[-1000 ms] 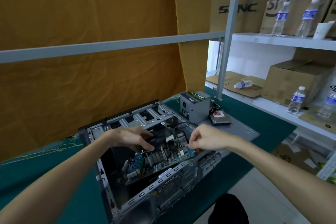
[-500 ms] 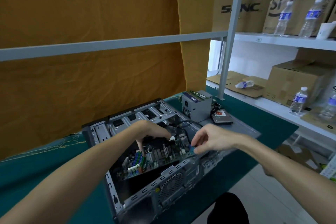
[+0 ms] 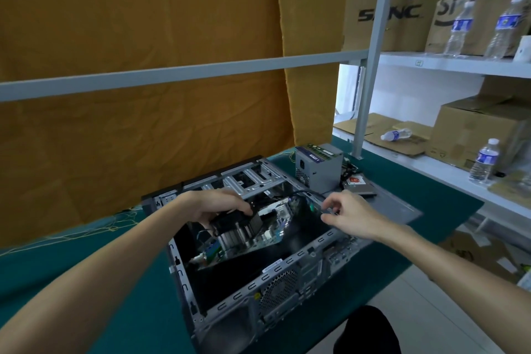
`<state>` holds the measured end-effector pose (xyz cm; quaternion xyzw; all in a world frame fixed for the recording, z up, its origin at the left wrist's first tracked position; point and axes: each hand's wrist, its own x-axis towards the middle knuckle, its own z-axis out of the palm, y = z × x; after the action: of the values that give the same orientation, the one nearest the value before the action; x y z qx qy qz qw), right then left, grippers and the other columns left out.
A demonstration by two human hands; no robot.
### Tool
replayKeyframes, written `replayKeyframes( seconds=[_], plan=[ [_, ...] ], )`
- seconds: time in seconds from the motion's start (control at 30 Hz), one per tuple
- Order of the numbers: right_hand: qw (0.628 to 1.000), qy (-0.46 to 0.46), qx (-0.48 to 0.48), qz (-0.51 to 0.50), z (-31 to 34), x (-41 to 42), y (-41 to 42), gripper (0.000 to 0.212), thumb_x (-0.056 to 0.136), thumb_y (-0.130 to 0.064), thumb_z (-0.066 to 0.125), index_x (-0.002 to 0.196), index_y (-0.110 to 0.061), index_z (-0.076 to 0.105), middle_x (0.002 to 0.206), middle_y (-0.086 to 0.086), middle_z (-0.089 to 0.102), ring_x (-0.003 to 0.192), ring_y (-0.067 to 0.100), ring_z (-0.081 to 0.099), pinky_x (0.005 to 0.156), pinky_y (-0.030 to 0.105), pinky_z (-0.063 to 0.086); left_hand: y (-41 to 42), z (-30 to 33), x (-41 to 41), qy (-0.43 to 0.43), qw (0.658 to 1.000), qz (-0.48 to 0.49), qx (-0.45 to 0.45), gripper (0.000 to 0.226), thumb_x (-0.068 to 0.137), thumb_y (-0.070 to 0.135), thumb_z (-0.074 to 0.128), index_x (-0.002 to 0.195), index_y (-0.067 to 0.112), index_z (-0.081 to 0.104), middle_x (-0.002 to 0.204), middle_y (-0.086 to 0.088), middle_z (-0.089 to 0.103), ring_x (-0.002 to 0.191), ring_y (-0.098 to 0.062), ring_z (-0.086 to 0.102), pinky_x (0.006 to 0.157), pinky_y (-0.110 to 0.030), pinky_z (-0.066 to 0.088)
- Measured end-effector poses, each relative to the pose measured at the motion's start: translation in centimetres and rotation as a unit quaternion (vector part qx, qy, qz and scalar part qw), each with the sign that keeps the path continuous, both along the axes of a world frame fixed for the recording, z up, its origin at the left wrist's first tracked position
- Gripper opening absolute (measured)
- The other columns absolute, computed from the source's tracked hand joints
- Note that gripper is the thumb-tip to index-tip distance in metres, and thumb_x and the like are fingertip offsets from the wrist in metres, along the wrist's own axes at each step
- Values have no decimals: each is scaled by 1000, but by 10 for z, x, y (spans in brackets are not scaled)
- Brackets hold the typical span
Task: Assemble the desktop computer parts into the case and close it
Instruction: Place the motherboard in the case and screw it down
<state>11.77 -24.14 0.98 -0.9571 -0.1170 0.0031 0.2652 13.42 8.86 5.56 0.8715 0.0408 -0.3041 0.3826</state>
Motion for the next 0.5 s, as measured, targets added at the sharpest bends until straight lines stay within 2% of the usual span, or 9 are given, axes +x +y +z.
replayKeyframes(
  seconds=[0.1, 0.23, 0.4, 0.5],
  plan=[
    [1000, -16, -16, 1, 2, 3, 3, 8, 93, -31, 71, 96, -32, 64, 103, -5, 57, 91, 7, 56, 77, 27, 41, 5, 1, -2, -5, 1000, -15, 6, 49, 86, 44, 76, 129, 34, 54, 127, 1, 56, 103, -20, 63, 65, -30, 59],
    [992, -81, -100, 9, 5, 10, 15, 9, 96, -24, 66, 102, -23, 72, 103, -2, 51, 101, 19, 53, 82, 30, 40, 2, 5, -5, -33, 997, -56, 31, 53, 81, 52, 77, 129, 43, 57, 138, 11, 39, 125, -18, 43, 72, -29, 55],
    [983, -92, -160, 10, 8, 16, 30, 12, 98, -23, 64, 104, -23, 74, 105, 0, 44, 112, 26, 49, 94, 36, 44, -1, 1, -6, -53, 994, -95, 23, 51, 83, 44, 79, 129, 43, 57, 129, 11, 50, 101, -3, 58, 61, -20, 57],
    [982, -80, -169, 14, 8, 14, 31, 17, 100, -25, 60, 109, -25, 75, 110, 1, 45, 114, 27, 50, 98, 38, 44, 0, -6, -1, -74, 990, -121, 16, 56, 81, 36, 82, 130, 45, 56, 127, 6, 59, 105, -13, 66, 64, -21, 57]
  ],
)
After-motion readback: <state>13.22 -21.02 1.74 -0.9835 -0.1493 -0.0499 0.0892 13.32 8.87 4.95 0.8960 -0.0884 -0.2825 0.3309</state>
